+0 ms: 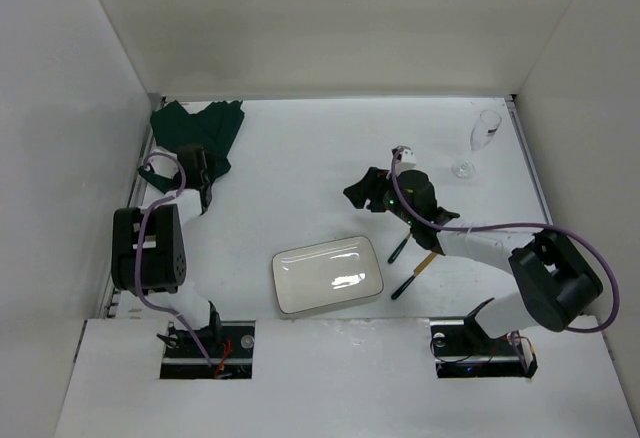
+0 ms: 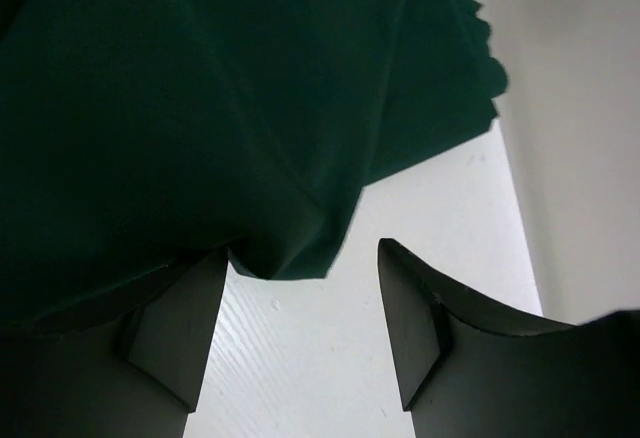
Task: Set the dinner table for one person
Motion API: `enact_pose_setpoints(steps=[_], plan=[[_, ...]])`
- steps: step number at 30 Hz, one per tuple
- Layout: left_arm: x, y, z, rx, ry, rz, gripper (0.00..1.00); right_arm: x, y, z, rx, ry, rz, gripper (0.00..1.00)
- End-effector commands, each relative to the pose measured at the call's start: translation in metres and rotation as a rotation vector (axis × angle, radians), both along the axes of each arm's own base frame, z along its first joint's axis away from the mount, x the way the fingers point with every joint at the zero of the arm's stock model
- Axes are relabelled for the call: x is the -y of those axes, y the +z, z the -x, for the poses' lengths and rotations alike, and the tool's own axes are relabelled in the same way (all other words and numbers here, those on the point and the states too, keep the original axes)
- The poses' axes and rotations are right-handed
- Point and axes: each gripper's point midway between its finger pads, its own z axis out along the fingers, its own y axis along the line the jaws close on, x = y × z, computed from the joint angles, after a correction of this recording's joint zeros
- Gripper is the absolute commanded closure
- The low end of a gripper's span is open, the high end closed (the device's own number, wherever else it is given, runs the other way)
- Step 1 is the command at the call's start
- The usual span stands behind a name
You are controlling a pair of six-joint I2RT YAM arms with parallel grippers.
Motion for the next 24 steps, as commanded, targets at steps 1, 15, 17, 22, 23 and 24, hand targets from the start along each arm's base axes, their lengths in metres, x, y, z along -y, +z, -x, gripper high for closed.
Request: enact_pose_setpoints(steps=[1, 15, 17, 22, 23, 24], plan=[[-0.007, -0.005, -0.008, 0.013, 0.037, 0.038, 0.42, -0.009, 0.024, -0.005, 0.079, 0.025, -0.036, 0.31], [0.116, -0.008, -0.043, 0.055, -0.307, 0.087, 0.93, 0.002, 0.022, -0.009, 0.078, -0.009, -0.032, 0.3], [0.148, -0.003, -0.039, 0.076, -0.39, 0.09, 0.94, 0.007, 0.021, -0.012, 0.071, -0.028, -0.034, 0.3], [0.228, 0.015, -0.014, 0.163, -0.639, 0.055, 0.93, 0.02, 0.016, -0.02, 0.056, -0.097, -0.023, 0.28], [0.24, 0.016, -0.009, 0.17, -0.672, 0.058, 0.92, 0.025, 0.011, -0.022, 0.04, -0.12, -0.017, 0.27], [0.257, 0.016, -0.002, 0.174, -0.721, 0.062, 0.89, 0.03, 0.008, -0.025, 0.025, -0.144, -0.012, 0.27]])
